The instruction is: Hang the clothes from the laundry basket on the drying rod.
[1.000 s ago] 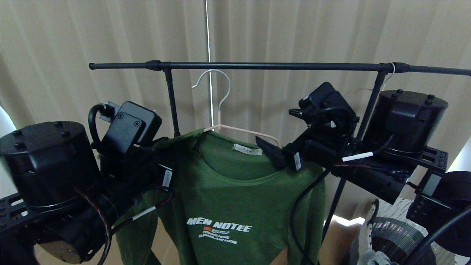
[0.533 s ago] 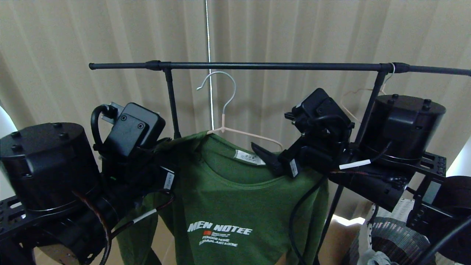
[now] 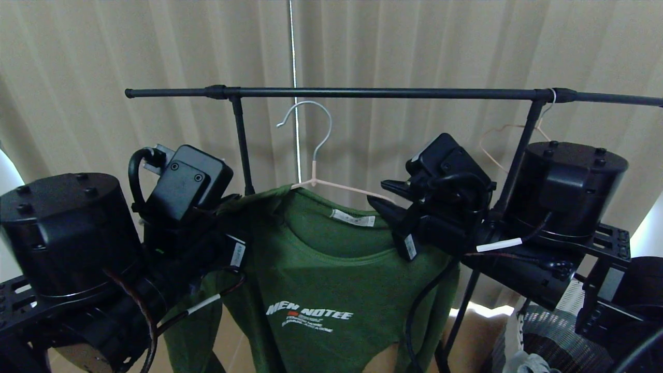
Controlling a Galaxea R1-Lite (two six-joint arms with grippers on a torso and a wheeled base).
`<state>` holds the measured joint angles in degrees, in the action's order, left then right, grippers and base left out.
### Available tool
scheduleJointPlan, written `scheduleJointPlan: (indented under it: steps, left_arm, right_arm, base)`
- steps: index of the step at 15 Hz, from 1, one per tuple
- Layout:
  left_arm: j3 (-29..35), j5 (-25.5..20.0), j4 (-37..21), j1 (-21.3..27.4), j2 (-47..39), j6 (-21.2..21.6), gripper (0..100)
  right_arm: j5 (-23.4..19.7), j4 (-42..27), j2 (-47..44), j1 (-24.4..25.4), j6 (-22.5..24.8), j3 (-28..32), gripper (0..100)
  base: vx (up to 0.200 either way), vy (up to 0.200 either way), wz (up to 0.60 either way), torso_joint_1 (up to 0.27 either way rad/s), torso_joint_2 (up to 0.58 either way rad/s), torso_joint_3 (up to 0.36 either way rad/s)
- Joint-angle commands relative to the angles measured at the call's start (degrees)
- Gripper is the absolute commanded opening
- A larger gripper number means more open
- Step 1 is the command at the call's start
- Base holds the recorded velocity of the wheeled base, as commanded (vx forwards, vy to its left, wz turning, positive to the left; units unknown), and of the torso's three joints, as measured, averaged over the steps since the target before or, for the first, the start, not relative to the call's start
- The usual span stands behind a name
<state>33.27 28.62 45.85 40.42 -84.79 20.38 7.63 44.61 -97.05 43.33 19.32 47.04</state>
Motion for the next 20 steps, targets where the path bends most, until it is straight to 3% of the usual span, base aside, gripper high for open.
scheduleJointPlan:
  steps: [1, 15, 16, 20]
  left_arm:
    - [-0.05, 0.03, 0.03, 0.01, 0.15, 0.01, 0]
    - [-1.10, -0.15, 0.65, 0.18, 0.67, 0.01, 0]
    - [-1.19, -0.32, 0.65, 0.18, 1.20, -0.08, 100]
    - [-2.15, -4.54, 0.65, 1.41, 3.31, -0.34, 100]
  right_arm:
    - [0.02, 0.04, -0.07, 0.00, 0.01, -0.02, 0]
    - [0.02, 0.83, 0.81, -0.17, -0.16, -1.78, 0]
    - [0.02, 0.92, 1.60, -0.26, -0.16, -2.57, 0]
    - [0.02, 0.92, 3.36, -2.54, -0.16, -3.27, 0]
  base:
    - [0.000, 0.000, 0.00, 0.000, 0.00, 0.000]
    - [0.000, 0.000, 0.00, 0.000, 0.00, 0.000]
    - [0.000, 0.000, 0.00, 0.000, 0.00, 0.000]
    - [0.000, 0.000, 0.00, 0.000, 0.00, 0.000]
